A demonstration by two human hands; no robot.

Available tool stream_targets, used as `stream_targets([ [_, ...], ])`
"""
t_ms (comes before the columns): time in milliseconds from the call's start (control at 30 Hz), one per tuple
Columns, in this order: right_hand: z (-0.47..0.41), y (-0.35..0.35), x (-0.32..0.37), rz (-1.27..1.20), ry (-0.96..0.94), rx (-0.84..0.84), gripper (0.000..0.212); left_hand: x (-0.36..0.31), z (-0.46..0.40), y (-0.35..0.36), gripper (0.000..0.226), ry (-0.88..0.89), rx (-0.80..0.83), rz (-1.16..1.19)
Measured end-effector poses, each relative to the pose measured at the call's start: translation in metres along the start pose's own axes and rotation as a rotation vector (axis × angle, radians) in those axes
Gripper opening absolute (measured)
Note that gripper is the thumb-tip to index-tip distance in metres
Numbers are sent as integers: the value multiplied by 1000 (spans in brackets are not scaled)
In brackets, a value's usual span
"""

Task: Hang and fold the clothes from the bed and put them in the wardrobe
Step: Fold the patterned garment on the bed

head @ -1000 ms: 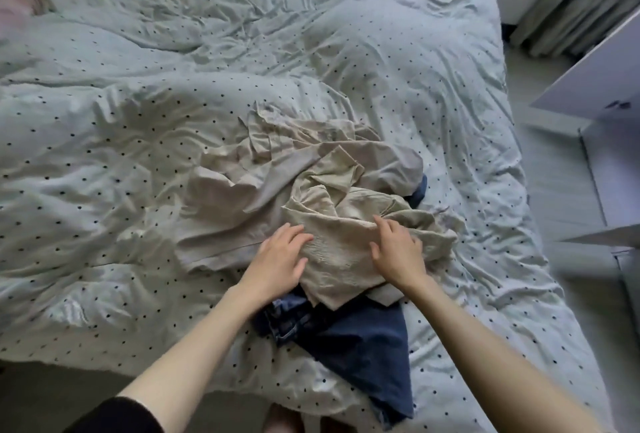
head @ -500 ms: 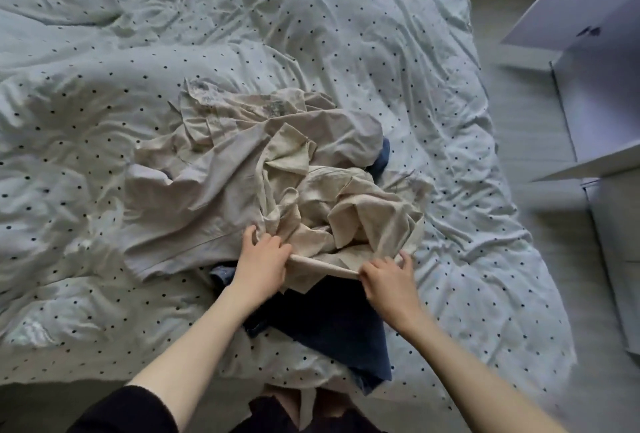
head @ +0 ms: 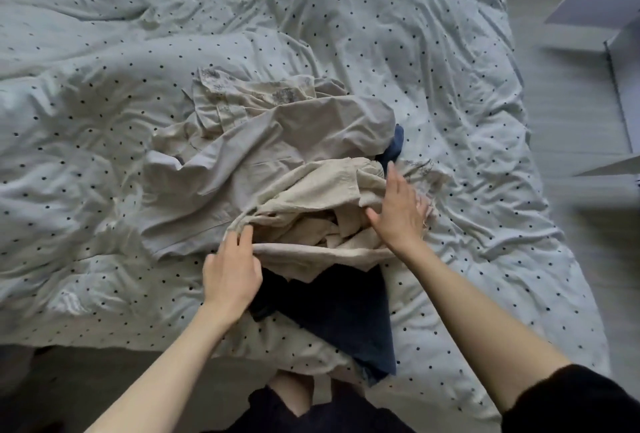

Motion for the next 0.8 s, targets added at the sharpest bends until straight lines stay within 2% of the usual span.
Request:
stream_targets([
  [100,1,-2,5,-87,54,47,31,8,-2,-13,67,-108,-21,159],
  [233,43,8,-26,-77,97,65,11,-23,-8,-19,71,15,-84,212],
  [367,92,26,-98,89,226,354,16,-84,-11,-10,63,337,-100,162],
  [467,114,39,-131,50,329,581,13,-114,-19,6,63,493,-44,52],
  [533,111,43,-136,-25,344,550,39,-126,-36,15,60,517,-5,-16],
  [600,98,39,-128,-90,345,416,64,-135,-59,18,57,530,3,-57],
  [700,69,33,-102,-134,259,252,59,-142,-92,28,67,440,97,-109],
  [767,50,31,-81,-245,195,211,52,-140,-103,36,73,322,199,-148],
  [800,43,31,-70,-321,174,207,50,-138,-103,39,67,292,238,-170],
])
Point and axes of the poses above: each hand's wrist, its own z-axis away from the middle knuckle, its own y-axis out of the palm, x = y × z, the point moved 4 cm from there along -z, towards the middle knuckle, and after that the axes turned 12 degrees about z, right-handed, at the moved point
